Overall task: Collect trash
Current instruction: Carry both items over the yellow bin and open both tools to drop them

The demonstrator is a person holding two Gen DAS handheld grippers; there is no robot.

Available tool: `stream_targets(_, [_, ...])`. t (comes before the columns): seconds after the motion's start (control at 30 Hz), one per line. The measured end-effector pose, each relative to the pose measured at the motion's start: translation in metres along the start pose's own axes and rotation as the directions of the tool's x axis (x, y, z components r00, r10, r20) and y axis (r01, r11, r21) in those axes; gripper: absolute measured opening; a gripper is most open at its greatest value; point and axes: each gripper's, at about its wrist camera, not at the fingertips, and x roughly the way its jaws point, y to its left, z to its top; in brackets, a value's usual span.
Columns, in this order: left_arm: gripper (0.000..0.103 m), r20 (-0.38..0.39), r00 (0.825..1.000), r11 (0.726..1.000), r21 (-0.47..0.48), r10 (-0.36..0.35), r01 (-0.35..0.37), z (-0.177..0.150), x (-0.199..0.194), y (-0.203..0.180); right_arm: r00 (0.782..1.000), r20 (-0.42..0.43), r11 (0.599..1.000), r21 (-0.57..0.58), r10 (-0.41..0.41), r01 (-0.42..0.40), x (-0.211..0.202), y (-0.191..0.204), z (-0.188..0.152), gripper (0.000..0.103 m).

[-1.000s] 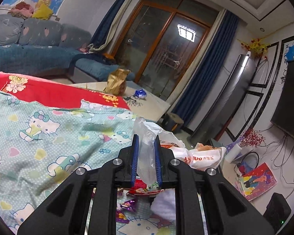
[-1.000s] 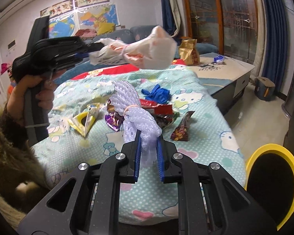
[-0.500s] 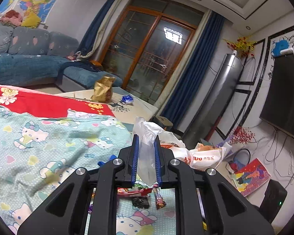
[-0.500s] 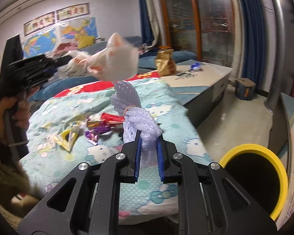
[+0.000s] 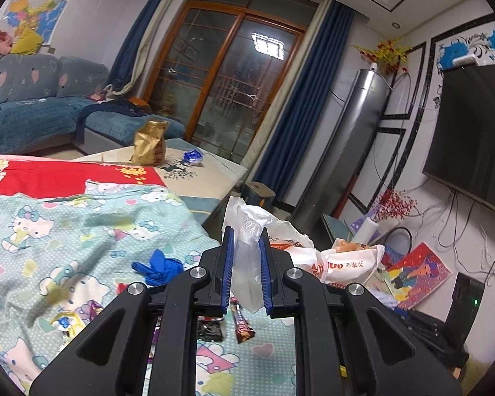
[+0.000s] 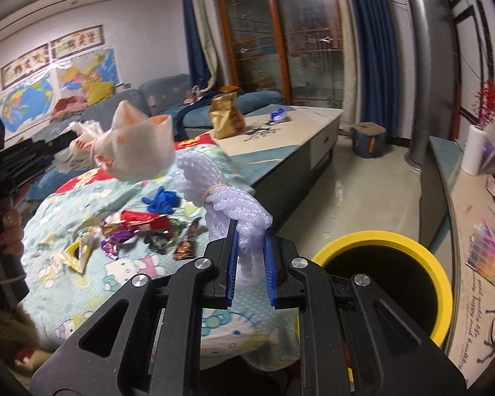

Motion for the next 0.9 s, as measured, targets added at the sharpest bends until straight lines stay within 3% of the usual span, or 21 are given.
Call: stream_targets(0.9, [0.014, -0.112, 0.989, 0.979, 0.169, -0.097, 0.115, -0.044, 0.039, -0.089, 0.981, 0.016, 0.965, 0.185, -0.191, 0.185, -0.026, -0.084, -0.014, 0.010])
